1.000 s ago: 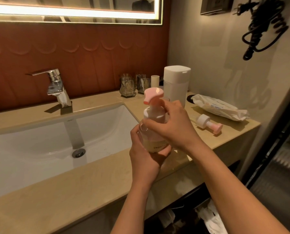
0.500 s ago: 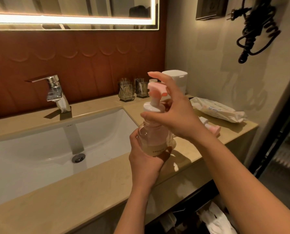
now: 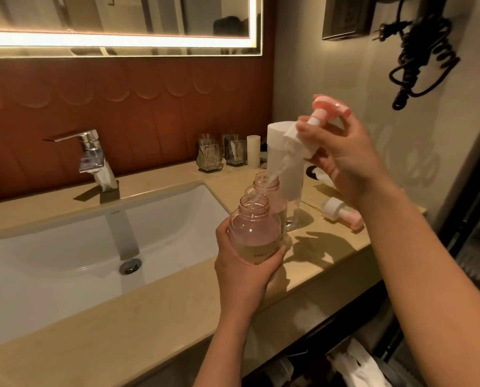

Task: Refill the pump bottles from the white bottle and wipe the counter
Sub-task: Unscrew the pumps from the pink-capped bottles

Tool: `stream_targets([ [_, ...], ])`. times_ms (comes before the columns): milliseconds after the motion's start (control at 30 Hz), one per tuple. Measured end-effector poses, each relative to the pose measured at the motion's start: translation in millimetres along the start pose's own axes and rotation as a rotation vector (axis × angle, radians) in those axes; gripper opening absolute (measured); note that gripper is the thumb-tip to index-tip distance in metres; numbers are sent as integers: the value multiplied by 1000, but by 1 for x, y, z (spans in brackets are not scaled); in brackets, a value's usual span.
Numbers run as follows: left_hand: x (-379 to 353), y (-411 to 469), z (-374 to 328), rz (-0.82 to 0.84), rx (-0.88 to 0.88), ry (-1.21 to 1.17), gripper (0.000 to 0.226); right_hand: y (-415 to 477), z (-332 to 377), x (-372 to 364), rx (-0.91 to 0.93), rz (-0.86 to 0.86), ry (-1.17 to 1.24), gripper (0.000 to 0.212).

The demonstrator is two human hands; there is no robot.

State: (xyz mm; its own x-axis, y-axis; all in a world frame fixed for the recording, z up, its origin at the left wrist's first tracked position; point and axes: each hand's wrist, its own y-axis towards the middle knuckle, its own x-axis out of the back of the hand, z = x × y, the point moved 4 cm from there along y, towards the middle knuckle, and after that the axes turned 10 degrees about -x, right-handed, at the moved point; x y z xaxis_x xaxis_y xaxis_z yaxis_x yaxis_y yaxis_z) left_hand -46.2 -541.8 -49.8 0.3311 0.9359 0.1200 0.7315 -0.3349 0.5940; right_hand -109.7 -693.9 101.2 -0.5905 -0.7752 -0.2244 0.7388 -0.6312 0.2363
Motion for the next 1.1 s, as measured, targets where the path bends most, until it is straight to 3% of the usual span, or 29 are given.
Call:
stream_targets([
  [200,0,0,1,-6,-4,-1,87,11,-13,41,-138,-216,462,80],
  [300,0,0,0,-8,-10,3,88,12,-22,62,-109,-348,664,74],
  [433,0,0,0,-14,-16,7,88,12,-45,87,-99,-612,737,69],
  [533,0,0,0,-13,-22,0,88,10,-68,105,-137,-784,588,61],
  [733,-1,0,1,-8,-26,-11,88,10,-102,136,-256,-824,-78,67],
  [967,0,0,1,-19,-9,-11,87,16,-110,135,-178,-742,-464,61],
  [1100,0,0,0,-16,-11,-8,87,21,-122,135,-184,-623,-556,57],
])
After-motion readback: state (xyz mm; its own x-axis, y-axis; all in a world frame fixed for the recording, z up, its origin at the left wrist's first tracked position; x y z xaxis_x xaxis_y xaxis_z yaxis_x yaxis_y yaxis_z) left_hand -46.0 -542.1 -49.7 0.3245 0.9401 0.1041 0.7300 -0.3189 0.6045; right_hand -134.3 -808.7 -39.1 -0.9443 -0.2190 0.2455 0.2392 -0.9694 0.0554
